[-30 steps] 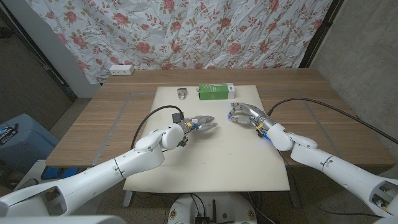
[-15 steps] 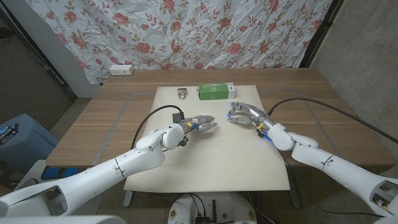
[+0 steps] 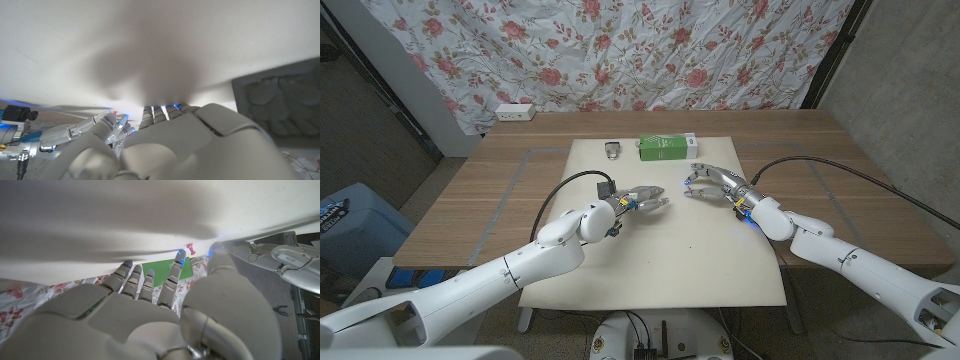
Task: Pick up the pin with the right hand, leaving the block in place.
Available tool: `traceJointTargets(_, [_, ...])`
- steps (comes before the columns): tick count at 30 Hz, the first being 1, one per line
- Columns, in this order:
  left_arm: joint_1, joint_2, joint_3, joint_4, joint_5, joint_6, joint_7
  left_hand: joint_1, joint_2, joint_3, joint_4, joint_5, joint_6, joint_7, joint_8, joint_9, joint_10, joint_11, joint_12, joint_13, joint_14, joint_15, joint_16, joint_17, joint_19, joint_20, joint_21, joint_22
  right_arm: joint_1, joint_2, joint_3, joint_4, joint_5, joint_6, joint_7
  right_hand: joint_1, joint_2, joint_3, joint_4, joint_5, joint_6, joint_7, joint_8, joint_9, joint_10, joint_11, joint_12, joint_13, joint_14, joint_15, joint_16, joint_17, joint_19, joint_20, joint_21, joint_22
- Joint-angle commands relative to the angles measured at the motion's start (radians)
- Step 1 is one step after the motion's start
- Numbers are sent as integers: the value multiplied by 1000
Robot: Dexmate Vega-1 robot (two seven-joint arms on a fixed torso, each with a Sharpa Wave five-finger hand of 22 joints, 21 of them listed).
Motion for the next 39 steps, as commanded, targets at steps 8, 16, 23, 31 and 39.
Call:
traceJointTargets(8, [41,17,-27,-22,14,-26,56,12,131,10,-1,10,22,0,10,6,15,2,7,4,11,-21,9,6,17,-57,8,2,0,1,10,15,19,33,12,-39,-2,-11,4,9,-92,12,-47,-10,-17,6,6,6,-14,7,-8,4,-9,3,3,3])
traceJointTargets(16, [78,23,-51,-39,20,-32,110,13,131,15,-2,10,28,0,10,6,15,4,6,4,11,-22,8,6,21,-57,8,2,-4,8,13,12,19,27,6,-61,0,-15,10,11,-133,13,-71,-15,-24,11,8,6,-15,9,-8,5,-11,4,4,3])
traceJointTargets(23, [90,31,-61,-43,39,-55,137,15,132,20,-3,10,34,-1,11,6,17,5,7,4,11,-24,8,5,27,-59,10,2,-3,17,11,14,19,25,1,-68,4,-16,12,11,-134,14,-75,-16,-26,12,9,6,-15,10,-8,6,-11,4,5,3])
traceJointTargets(31, [99,31,-74,-50,53,-62,150,16,133,23,-4,11,37,-2,11,6,17,6,6,4,11,-26,8,5,28,-60,9,2,1,23,10,17,24,23,5,-76,10,-15,14,11,-136,17,-79,-17,-24,13,11,6,-15,10,-8,6,-11,4,6,3])
traceJointTargets(39, [113,33,-89,-56,63,-77,170,17,132,27,-5,11,40,-2,11,6,16,6,6,4,11,-25,7,5,29,-61,8,2,0,27,13,17,33,11,5,-84,13,-16,16,10,-150,24,-89,-19,-25,14,12,6,-15,10,-8,6,-12,4,6,3])
